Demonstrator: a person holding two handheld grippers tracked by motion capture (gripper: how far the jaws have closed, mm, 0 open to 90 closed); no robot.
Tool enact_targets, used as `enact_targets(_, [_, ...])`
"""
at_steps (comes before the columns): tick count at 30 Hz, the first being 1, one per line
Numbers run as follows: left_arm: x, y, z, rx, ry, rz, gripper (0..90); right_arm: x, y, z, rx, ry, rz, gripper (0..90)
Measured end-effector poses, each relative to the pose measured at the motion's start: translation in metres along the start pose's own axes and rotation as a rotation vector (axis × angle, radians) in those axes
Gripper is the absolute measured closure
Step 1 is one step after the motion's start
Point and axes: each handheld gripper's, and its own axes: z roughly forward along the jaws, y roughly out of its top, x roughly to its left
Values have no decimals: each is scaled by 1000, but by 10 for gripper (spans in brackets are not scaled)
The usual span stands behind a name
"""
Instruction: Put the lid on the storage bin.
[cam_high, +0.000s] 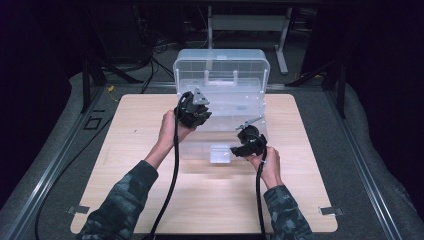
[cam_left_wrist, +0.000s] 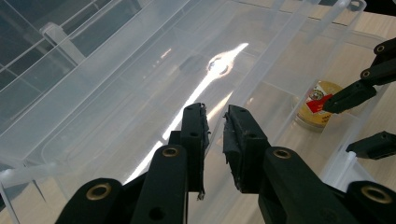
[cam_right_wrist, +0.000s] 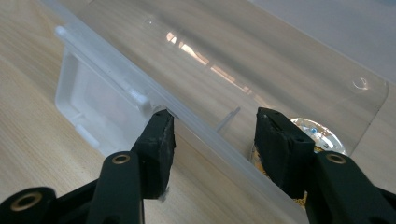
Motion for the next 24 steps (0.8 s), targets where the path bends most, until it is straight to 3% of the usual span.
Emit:
enact_targets(5, [-1,1,0,6,2,-2,765,-1,1,0,10,-13,-8,481])
enact_targets(11, [-2,0,1,2,6,-20,765,-5,2,1,8,18,-13,477])
enact_targets(14, [-2,1,0,0,0,-20,765,-5,1,-2,27,-20,0,445])
enact_targets(17, [-4,1,0,-3,-1,-11,766,-9,-2,-4,3,44,25,390])
enact_targets(19, [-3,-1,0,-9,-11,-24,766,-9,-3,-9,14,-7,22,340])
enact_targets(22, [-3,-2,0,-14,-7,-18,766,-12,-5,-21,-60,71,45,347])
enact_targets(23, [-3,-2,0,-15,-7,-18,767,-12,-6,-27,-73,68,42,332])
enact_targets(24, [-3,-2,0,-16,-6,-19,767,-9,-5,-33,-58,-9,38,325])
